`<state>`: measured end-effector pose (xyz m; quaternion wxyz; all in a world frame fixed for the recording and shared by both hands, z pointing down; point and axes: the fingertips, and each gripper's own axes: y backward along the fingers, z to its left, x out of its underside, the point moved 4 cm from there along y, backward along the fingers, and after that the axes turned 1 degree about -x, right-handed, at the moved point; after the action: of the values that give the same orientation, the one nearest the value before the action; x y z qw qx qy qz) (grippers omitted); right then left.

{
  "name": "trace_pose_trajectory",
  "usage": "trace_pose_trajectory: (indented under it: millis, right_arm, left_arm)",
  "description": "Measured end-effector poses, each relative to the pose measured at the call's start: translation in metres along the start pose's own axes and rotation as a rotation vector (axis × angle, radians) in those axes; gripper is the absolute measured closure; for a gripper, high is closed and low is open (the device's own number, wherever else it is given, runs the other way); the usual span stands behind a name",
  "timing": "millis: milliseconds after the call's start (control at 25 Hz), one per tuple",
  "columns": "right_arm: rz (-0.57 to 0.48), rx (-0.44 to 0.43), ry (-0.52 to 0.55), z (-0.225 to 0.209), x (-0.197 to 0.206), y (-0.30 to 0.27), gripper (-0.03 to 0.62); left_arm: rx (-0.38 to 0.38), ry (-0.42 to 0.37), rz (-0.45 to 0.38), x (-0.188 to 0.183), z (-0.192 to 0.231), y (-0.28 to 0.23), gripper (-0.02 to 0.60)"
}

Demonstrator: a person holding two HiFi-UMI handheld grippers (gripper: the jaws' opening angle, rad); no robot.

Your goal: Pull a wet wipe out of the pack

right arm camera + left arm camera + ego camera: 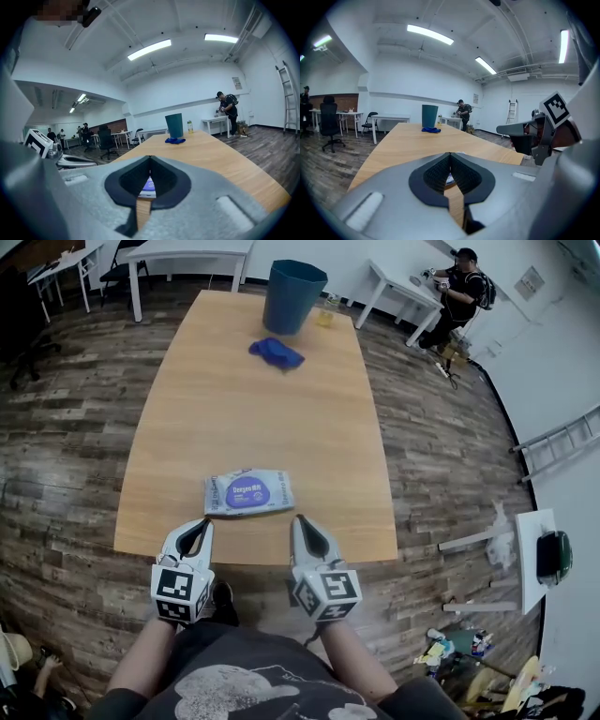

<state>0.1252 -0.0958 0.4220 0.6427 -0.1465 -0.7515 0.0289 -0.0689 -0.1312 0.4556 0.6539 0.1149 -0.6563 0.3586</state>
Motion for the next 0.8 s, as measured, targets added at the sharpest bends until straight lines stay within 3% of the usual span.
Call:
trace_pose_trajectory:
  millis: [360, 600, 800]
  right_arm:
    - [0.019, 0.079, -0.014, -0.012, 0.002, -0.025, 0.605]
    - [0.047, 0.087, -0.008, -0.029, 0.003, -0.037, 0.605]
    - [0.080, 0.050, -0.016, -0.042, 0.007, -0.050, 0.605]
  left_arm:
    - [0.064, -0.045, 0.080, 0.017, 0.012, -0.039, 0.528]
    - [0.048, -0.097, 0.204, 0.042, 0.020, -0.065, 0.531]
    - [0.012, -0.082, 0.279, 0.058, 0.016, -0.081, 0.542]
